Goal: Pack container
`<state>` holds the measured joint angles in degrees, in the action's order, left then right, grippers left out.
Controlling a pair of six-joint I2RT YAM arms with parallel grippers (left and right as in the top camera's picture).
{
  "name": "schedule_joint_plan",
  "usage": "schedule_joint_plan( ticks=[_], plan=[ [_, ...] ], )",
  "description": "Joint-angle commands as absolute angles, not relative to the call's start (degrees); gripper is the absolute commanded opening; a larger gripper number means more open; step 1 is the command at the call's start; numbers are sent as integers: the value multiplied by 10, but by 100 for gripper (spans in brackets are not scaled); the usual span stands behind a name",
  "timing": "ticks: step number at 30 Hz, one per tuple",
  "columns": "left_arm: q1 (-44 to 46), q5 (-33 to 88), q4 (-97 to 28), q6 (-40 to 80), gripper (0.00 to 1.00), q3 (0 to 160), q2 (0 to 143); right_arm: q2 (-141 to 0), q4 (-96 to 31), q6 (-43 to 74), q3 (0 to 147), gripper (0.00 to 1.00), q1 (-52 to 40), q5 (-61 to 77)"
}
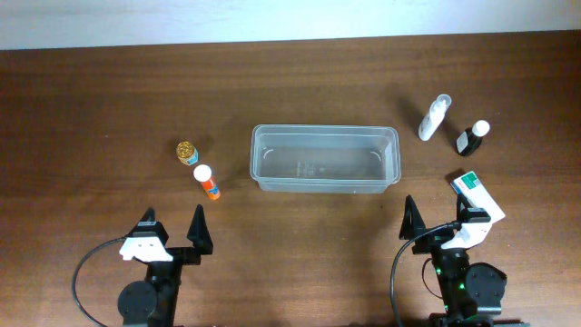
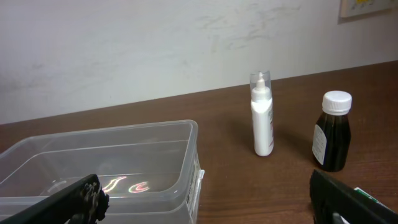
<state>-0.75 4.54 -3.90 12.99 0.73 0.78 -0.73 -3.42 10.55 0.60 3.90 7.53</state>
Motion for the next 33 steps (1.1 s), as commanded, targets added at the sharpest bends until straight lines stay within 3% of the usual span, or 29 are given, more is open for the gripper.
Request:
schedule_joint_plan(
  ticks=[1,12,21,28,33],
  plan=[
    [-10,52,-41,121,99,5,3,-3,-38,110,3,98,33,70],
    [-10,52,-41,121,99,5,3,-3,-23,112,3,98,33,72],
    [-10,52,-41,121,99,5,3,-4,-1,286,3,98,33,280],
    [-10,51,-41,121,99,5,3,-4,114,285,29,98,34,359],
    [-10,52,-41,121,99,5,3,-24,16,224,135,98,35,323]
  ],
)
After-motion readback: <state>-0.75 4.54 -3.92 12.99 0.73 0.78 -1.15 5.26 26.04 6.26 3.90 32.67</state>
